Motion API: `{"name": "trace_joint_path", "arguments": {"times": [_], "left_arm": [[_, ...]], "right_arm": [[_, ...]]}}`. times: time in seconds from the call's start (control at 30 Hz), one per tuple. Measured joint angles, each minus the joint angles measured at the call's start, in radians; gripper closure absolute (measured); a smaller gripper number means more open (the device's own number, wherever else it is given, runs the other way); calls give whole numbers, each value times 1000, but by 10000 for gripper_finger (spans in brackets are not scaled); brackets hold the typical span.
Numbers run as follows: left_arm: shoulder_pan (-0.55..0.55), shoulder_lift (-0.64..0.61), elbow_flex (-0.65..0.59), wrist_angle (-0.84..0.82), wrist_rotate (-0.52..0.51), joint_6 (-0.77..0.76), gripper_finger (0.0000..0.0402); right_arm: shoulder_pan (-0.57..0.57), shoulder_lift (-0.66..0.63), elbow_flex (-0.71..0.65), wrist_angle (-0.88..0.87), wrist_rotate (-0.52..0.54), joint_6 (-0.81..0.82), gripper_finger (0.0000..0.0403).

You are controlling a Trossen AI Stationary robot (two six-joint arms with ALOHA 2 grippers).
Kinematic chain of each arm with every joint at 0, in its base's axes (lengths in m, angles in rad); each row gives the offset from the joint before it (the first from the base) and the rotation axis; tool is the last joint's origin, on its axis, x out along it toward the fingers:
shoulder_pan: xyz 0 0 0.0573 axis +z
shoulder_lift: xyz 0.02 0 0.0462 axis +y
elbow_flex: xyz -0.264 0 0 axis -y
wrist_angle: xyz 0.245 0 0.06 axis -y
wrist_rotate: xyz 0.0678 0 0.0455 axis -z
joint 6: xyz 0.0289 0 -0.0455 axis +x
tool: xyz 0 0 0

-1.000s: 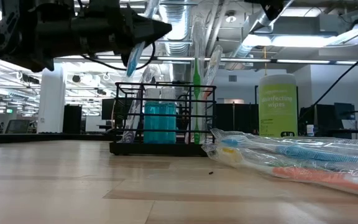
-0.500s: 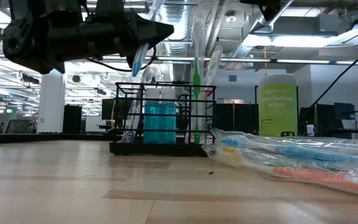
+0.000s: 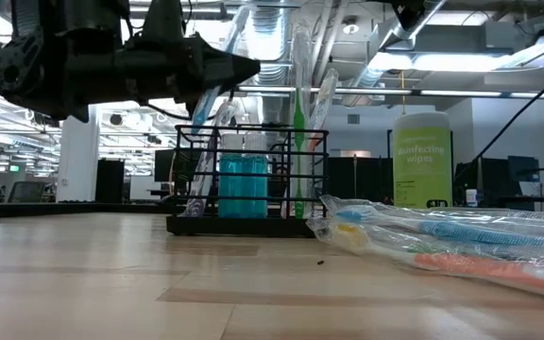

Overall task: Pick & Place toothbrushing station
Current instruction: Put the blue toothbrush into the mesh

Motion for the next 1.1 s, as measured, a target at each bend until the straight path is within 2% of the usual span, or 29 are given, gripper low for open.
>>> {"name": "trace_joint_path", "arguments": {"times": [0.2,0.6,1.1], "left_arm": [[-2,3,21,3,15,0,401],[-2,142,74,1,3,-28,401],[-4,144,67,1,4,-48,398]], "right_arm": [[-1,0,0,2,0,0,387],[5,0,0,6,0,0,387],[15,0,0,6,0,0,388]]}}
